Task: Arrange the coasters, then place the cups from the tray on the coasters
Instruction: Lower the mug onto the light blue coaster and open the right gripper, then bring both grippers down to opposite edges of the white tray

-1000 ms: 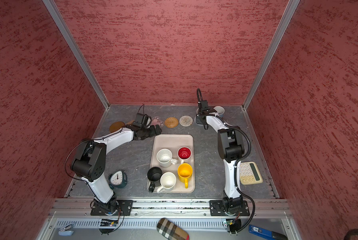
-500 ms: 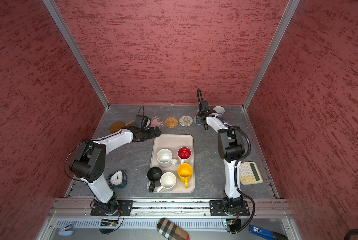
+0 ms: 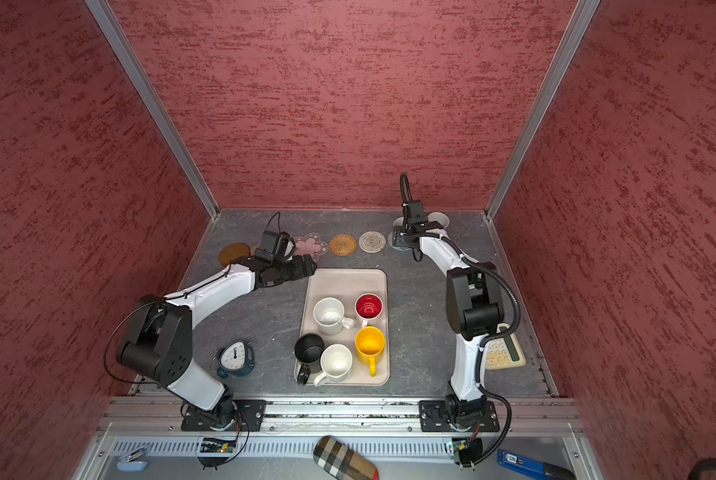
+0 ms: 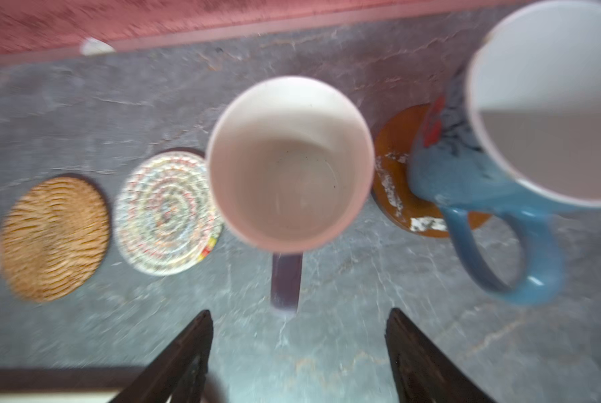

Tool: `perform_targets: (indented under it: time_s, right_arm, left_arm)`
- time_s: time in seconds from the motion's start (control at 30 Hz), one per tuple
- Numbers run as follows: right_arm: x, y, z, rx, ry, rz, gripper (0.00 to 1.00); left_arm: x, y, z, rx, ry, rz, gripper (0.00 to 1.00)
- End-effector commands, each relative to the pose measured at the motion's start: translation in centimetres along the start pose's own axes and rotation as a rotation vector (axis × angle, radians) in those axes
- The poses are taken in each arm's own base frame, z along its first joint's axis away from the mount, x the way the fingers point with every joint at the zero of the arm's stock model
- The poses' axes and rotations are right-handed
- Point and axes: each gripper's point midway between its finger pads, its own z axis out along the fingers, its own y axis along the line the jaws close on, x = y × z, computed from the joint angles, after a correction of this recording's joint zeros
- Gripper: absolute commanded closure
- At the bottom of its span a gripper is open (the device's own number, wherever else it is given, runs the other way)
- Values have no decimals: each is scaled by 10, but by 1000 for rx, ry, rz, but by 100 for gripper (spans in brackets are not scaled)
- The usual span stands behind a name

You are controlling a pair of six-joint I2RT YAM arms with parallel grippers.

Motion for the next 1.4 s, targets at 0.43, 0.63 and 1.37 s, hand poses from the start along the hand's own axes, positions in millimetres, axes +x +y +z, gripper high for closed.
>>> perform_targets:
  time_s: [0.43, 0.63, 1.37]
  right_arm:
    - [112, 34, -42, -247, 81, 80, 36]
    - [162, 46, -34, -263, 166, 38, 38]
    - [218, 62, -24, -282, 276, 1, 64]
  left_arm:
    - [78, 14, -4, -29, 115, 67, 55]
    - [100, 21, 6, -45, 147, 66, 62]
    - [128, 20, 26, -28, 217, 70, 84]
